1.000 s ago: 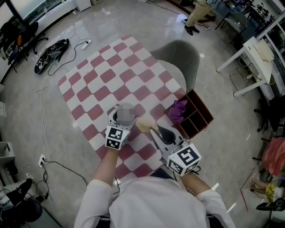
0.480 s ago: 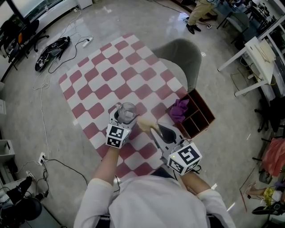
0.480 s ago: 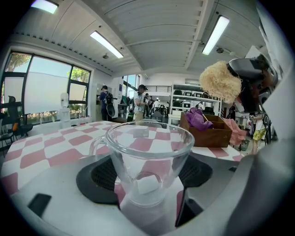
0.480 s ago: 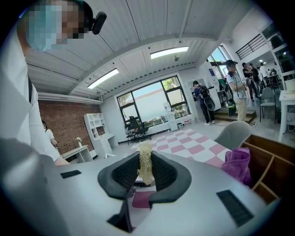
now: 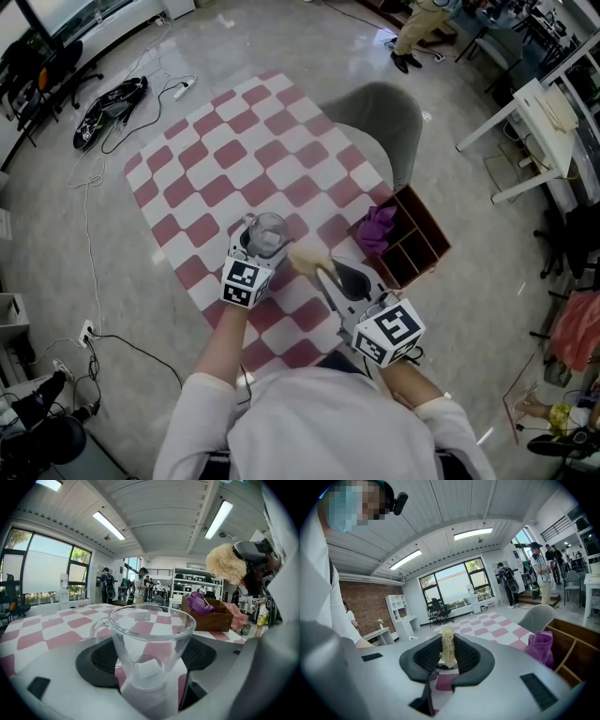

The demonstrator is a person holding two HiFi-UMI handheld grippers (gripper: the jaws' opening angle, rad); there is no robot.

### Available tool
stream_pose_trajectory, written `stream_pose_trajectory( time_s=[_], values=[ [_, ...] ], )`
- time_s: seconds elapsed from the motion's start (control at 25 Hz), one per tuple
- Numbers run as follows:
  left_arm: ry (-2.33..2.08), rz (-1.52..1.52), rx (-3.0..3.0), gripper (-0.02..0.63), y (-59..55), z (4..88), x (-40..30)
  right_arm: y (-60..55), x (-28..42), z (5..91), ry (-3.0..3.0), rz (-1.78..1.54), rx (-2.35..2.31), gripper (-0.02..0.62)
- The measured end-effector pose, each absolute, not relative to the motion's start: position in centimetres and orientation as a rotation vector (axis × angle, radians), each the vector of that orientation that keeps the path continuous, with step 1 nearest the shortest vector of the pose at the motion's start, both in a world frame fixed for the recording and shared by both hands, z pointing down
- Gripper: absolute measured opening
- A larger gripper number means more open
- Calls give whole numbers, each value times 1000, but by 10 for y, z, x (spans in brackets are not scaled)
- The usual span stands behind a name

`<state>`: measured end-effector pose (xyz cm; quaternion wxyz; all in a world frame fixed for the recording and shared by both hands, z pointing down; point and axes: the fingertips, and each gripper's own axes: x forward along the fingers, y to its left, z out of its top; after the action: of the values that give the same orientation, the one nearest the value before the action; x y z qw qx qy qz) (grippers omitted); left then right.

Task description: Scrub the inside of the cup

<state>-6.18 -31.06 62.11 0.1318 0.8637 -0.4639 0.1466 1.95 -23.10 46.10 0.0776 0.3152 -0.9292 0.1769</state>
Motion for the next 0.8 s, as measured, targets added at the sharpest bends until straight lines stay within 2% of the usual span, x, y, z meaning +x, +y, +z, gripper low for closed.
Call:
stream_pose_trajectory(
  time_s=[0.8],
  values=[
    [-1323, 531, 2502, 373, -268, 618, -78, -212, 25, 456, -2780, 519, 1021, 86]
  ],
)
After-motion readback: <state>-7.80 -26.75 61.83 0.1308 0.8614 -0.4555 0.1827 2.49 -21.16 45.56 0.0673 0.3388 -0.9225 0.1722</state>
